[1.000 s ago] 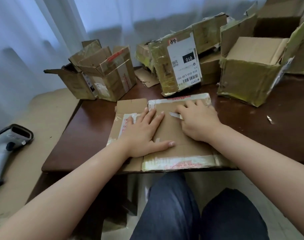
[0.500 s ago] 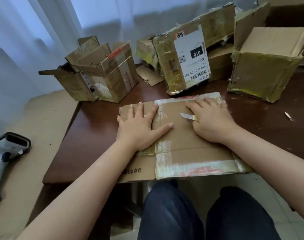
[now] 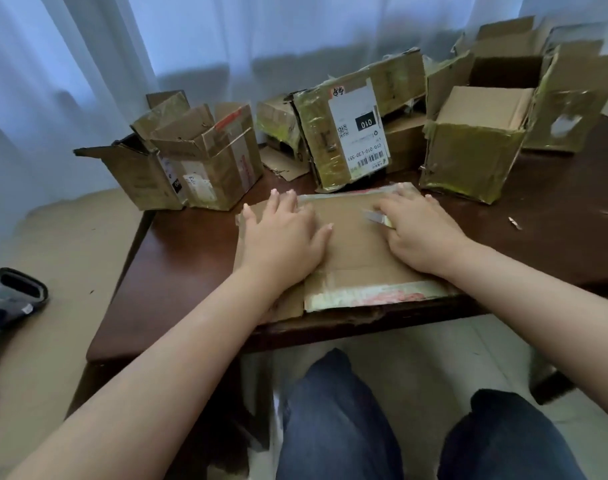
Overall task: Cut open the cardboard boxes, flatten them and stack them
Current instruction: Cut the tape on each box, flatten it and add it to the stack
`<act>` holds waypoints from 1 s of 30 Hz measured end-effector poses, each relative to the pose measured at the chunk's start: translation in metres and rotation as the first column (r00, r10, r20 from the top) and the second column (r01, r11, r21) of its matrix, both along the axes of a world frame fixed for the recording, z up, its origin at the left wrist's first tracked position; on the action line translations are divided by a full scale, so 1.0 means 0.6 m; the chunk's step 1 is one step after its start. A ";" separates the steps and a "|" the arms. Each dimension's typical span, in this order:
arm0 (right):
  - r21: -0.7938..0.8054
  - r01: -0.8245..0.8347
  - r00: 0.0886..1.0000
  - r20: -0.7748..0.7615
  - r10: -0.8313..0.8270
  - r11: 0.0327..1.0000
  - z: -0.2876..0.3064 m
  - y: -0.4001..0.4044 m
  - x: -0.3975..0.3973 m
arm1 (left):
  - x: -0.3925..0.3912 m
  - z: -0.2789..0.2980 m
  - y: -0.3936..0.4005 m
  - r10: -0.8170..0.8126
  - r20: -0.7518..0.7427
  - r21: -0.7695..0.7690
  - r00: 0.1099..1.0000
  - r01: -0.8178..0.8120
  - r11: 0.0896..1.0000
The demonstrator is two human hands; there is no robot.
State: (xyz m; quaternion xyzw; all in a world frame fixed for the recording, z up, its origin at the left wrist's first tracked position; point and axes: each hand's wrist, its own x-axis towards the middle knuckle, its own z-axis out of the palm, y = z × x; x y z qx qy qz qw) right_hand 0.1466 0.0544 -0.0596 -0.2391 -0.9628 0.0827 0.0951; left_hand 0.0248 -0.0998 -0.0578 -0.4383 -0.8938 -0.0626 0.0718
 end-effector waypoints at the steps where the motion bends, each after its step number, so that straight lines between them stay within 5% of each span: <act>1: -0.003 -0.026 0.999 0.023 0.026 1.000 0.000 -0.006 0.007 | 0.021 0.002 0.002 -0.023 0.091 -0.015 0.996 0.025 1.000; 6: -0.062 -0.023 0.983 0.180 0.034 0.998 -0.042 -0.029 0.025 | 0.086 -0.061 -0.005 -0.058 0.198 -0.155 0.978 0.090 0.984; 15: 0.066 0.002 0.992 0.123 -0.010 0.998 -0.017 0.000 0.003 | 0.026 -0.011 -0.012 -0.058 0.165 -0.087 0.985 0.073 0.994; 19: -0.039 -0.022 0.988 0.154 0.028 0.999 -0.030 0.020 -0.017 | -0.018 -0.016 -0.022 0.043 0.260 -0.185 0.965 0.006 0.983; 22: -0.011 -0.020 0.983 0.182 0.022 1.000 -0.058 0.021 -0.021 | -0.008 -0.053 -0.019 0.044 0.194 -0.212 0.980 -0.001 0.977; 27: 0.015 -0.005 0.993 0.119 0.003 1.000 -0.069 0.024 -0.025 | -0.013 -0.067 -0.011 0.040 0.146 -0.200 0.988 -0.010 0.980; 30: -0.018 -0.051 0.989 -0.141 0.047 0.999 -0.066 0.023 -0.017 | -0.008 -0.061 -0.018 0.019 0.176 -0.087 0.984 -0.004 0.996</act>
